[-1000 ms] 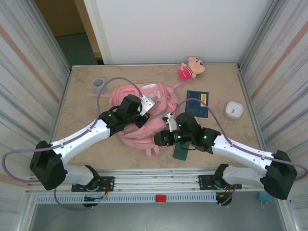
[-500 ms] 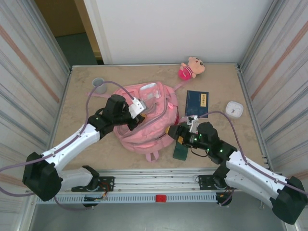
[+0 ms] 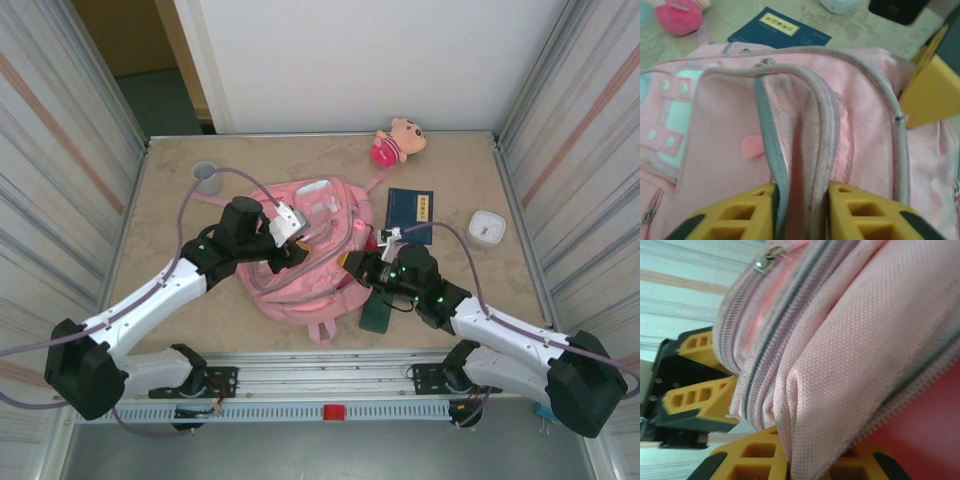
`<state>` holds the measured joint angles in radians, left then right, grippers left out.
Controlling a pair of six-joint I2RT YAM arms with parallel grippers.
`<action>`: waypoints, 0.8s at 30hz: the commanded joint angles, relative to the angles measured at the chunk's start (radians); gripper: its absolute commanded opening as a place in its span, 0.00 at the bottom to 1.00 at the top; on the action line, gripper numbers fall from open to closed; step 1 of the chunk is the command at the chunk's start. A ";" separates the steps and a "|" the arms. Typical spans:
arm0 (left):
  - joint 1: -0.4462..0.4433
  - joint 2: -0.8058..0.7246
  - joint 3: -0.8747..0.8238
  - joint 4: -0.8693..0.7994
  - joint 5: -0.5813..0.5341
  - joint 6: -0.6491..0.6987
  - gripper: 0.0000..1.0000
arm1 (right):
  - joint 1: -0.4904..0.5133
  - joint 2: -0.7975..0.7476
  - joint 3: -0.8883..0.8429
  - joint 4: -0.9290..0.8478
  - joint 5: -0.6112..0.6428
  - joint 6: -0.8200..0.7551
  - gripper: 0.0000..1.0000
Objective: Pack the student bag
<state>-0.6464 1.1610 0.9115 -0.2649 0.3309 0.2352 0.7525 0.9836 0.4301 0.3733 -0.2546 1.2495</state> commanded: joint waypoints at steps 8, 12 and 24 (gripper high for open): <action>-0.324 -0.249 0.047 -0.267 -0.494 -0.517 0.49 | 0.042 0.001 0.159 0.031 0.073 -0.069 0.03; -0.508 -0.226 0.018 -0.283 -0.614 -0.673 0.49 | 0.057 0.064 0.197 0.041 0.065 -0.069 0.03; -0.565 -0.019 0.087 -0.356 -0.720 -0.919 0.46 | 0.097 0.098 0.253 0.033 0.080 -0.116 0.02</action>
<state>-1.2076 1.1210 0.9543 -0.5869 -0.3317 -0.5926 0.8333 1.0878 0.6128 0.3283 -0.1974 1.1690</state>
